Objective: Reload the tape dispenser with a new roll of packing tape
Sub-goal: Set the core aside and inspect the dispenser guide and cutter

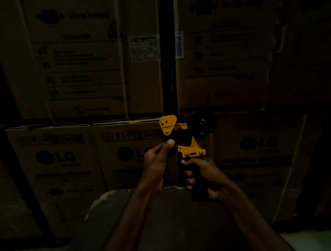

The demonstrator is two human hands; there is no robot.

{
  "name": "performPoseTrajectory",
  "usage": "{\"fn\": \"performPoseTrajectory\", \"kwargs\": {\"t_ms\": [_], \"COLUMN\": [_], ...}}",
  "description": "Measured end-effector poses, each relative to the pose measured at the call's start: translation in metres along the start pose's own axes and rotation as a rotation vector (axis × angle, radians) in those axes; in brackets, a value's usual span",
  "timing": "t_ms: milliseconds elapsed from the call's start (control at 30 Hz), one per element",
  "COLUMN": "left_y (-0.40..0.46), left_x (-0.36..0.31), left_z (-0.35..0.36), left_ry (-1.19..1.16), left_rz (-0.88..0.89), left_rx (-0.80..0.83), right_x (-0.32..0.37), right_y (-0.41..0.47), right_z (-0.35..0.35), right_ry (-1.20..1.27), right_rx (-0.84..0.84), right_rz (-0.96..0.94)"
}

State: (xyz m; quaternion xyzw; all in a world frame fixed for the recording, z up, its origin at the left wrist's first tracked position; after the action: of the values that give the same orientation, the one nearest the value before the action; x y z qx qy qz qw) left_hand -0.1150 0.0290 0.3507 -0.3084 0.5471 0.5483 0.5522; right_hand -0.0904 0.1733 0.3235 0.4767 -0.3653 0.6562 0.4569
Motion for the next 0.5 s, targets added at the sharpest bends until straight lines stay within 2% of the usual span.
{"fn": "performPoseTrajectory", "kwargs": {"t_ms": [367,500], "left_y": [0.005,0.001], "left_x": [-0.006,-0.005], "left_z": [0.014,0.019], "left_ry": [-0.057,-0.091], "left_rz": [0.042,0.082], "left_rx": [-0.033,-0.098], "right_x": [0.017,0.017], "right_y": [-0.004,-0.005], "right_z": [-0.002,0.001], "right_ry": [0.002,0.018], "right_rx": [0.028,0.017], "right_rz": [-0.032,-0.056]}}
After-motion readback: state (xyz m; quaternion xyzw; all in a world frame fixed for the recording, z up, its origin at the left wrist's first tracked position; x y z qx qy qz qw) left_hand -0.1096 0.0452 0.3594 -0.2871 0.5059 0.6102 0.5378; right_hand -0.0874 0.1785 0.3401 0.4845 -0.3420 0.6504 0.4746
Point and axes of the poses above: each hand's wrist, its own y-axis towards the middle knuckle, its own z-axis out of the palm, x = y × z, the point moved 3 cm from there along y, towards the middle knuckle, and after that the axes turned 7 degrees about x, right-handed, at the moved point
